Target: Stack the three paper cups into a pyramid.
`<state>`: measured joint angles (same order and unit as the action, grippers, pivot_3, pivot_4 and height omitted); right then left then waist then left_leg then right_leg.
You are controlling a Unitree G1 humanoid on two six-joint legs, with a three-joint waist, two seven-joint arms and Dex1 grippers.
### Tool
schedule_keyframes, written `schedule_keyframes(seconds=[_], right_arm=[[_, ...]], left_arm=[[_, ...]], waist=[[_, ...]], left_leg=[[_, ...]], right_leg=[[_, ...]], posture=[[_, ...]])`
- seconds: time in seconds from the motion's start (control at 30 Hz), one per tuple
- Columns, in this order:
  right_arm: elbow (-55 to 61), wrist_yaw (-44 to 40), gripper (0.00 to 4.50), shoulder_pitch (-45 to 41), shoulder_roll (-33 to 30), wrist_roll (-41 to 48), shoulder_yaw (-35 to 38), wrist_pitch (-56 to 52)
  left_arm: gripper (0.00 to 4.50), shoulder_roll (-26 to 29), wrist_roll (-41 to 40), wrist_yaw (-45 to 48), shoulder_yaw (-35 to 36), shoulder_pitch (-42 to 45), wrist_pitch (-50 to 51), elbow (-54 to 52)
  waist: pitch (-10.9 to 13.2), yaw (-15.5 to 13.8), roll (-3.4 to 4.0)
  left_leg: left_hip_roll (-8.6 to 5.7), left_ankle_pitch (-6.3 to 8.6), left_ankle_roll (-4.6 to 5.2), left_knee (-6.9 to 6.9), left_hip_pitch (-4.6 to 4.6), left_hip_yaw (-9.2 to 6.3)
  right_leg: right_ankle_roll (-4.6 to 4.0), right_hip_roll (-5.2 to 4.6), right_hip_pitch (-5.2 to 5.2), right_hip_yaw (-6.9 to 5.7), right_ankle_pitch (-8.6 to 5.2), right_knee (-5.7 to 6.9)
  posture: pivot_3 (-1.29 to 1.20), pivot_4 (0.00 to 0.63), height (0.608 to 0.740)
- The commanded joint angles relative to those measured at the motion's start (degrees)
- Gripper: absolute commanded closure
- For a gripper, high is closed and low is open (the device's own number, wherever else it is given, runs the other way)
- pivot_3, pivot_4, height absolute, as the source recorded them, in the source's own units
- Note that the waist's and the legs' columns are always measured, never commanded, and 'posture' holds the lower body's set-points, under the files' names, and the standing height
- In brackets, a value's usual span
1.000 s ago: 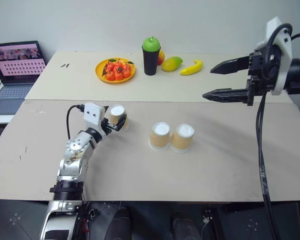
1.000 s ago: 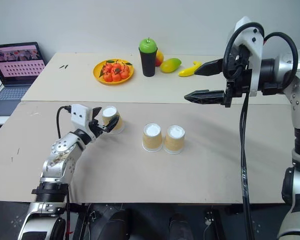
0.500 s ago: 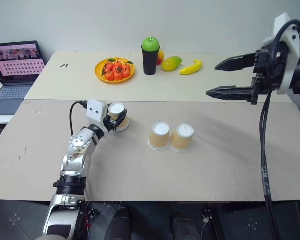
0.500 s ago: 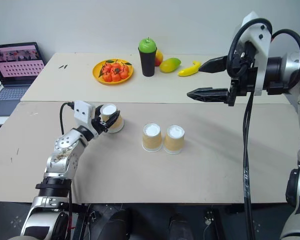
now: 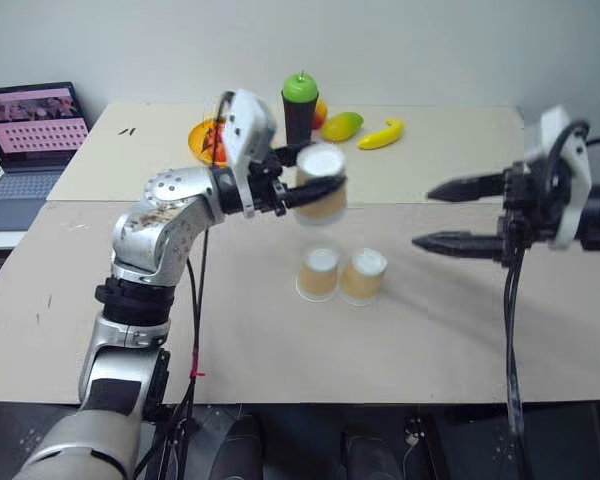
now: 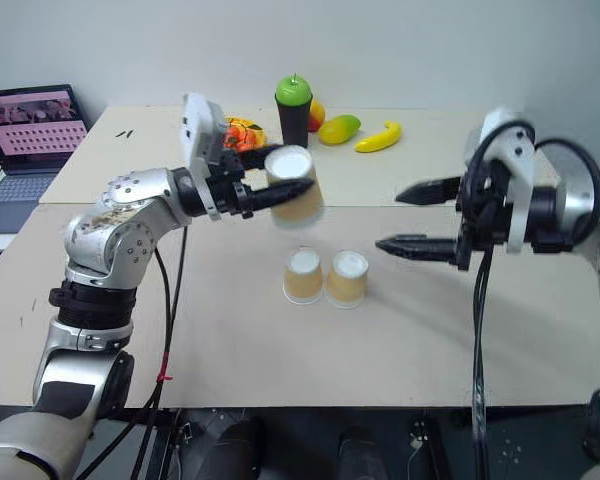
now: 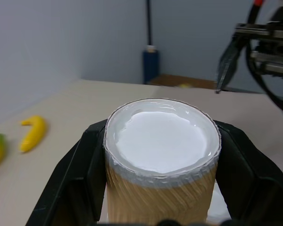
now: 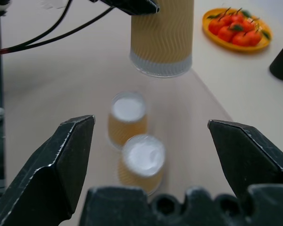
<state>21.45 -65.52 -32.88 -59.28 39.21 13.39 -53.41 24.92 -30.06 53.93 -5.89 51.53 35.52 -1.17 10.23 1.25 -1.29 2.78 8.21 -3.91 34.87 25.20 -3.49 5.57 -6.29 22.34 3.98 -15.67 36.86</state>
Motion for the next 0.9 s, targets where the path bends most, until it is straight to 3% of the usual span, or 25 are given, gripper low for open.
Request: schedule_keyframes(seconds=[0.03,0.3,0.9], right_arm=[[5.34,3.08,0.0,5.28,-0.56,2.12,4.98,-1.49],[10.4,9.37,0.0,9.37,0.26,7.94,8.73,-4.68],[13.2,15.31,0.0,11.64,-3.11,14.8,11.36,-6.55]], left_arm=[[1.55,0.51,-1.56,4.08,-0.56,3.06,1.14,-0.34],[1.55,-0.81,2.26,6.84,-3.92,1.8,-3.2,1.45],[1.55,-6.04,6.82,7.04,-5.23,-2.24,-10.25,6.08]], waist=[[0.0,0.08,0.0],[0.0,-0.22,-0.01],[0.0,-0.37,-0.01]], left_leg=[[0.0,0.0,0.0,0.01,-0.01,0.01],[0.0,0.0,0.0,0.09,0.0,0.0],[0.0,0.0,0.01,0.08,0.03,0.0]], right_leg=[[0.0,0.0,0.0,0.01,0.0,0.03],[0.01,0.0,-0.03,0.02,0.0,0.02],[0.0,0.0,-0.05,0.01,0.0,-0.04]], posture=[[0.0,0.15,0.735],[0.0,0.15,0.735],[0.0,0.15,0.735]])
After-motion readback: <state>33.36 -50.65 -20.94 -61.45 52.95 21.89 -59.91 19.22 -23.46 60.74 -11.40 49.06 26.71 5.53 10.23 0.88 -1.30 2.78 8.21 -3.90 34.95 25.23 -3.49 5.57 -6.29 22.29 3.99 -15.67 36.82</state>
